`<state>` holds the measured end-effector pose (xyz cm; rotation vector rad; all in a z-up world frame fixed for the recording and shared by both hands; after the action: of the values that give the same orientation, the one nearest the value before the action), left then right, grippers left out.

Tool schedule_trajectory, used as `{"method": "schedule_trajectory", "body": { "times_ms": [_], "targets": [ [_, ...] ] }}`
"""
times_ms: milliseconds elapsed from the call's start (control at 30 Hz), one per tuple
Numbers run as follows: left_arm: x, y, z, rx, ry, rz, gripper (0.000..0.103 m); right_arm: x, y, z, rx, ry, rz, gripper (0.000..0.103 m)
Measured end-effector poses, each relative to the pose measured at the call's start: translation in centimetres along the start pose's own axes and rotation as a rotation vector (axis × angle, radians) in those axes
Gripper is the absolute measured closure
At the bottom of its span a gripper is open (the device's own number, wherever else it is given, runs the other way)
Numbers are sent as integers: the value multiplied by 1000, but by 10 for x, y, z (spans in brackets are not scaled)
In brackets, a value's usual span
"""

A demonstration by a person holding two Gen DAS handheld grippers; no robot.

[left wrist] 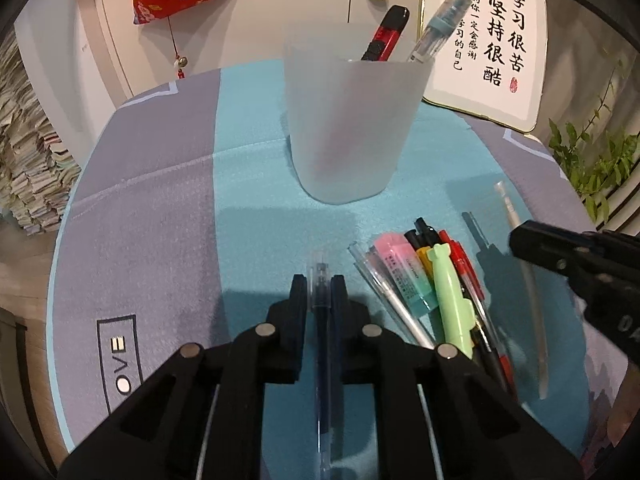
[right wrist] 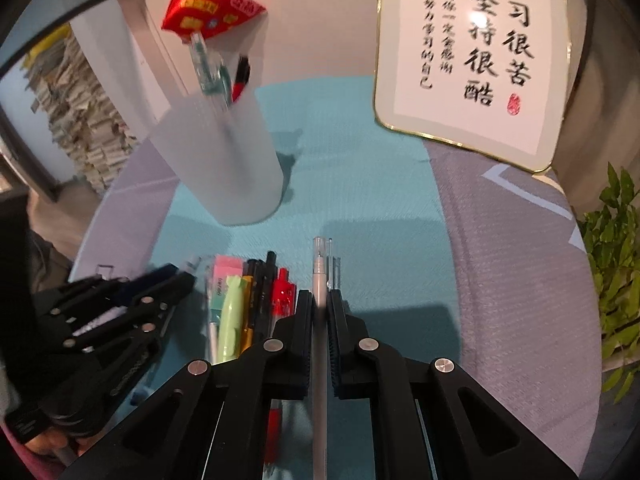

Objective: Organize stationery
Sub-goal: 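Lift the blue pen over the cup with the left gripper while the right holds the white pen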

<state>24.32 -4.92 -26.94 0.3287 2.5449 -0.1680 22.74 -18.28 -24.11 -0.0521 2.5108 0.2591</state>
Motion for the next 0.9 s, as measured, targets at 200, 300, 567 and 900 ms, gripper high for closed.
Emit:
{"method": "schedule_trajectory", "body": {
  "times_ms": [200,300,567,900],
  "targets": [
    [-7,5,-33,8,-65,-23,93,-5,2,-27,-30,-60,1,95],
    [-13,5,-51,7,-102,-29,93,-5,3,-41,-41,-87,2,95],
    [-25,-2,-93,14,-202,-10,93,-7,8,-69,-56,-151,9,95],
    [-55,-8,-126,6,-295,13,93,-8,9,-87,-60,-192,9,95]
  ]
}}
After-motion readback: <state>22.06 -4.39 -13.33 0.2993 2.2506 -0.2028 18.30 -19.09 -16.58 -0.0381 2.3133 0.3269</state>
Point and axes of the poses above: each gripper's, at about its wrist camera, not at the fingertips, and z roughly the way its jaws point, y to its left, x to its underside, the point moved 7 cm from there along z, roughly the way its jaws point, and after that the axes turned 2 degrees about -y, right-handed, at the moved point
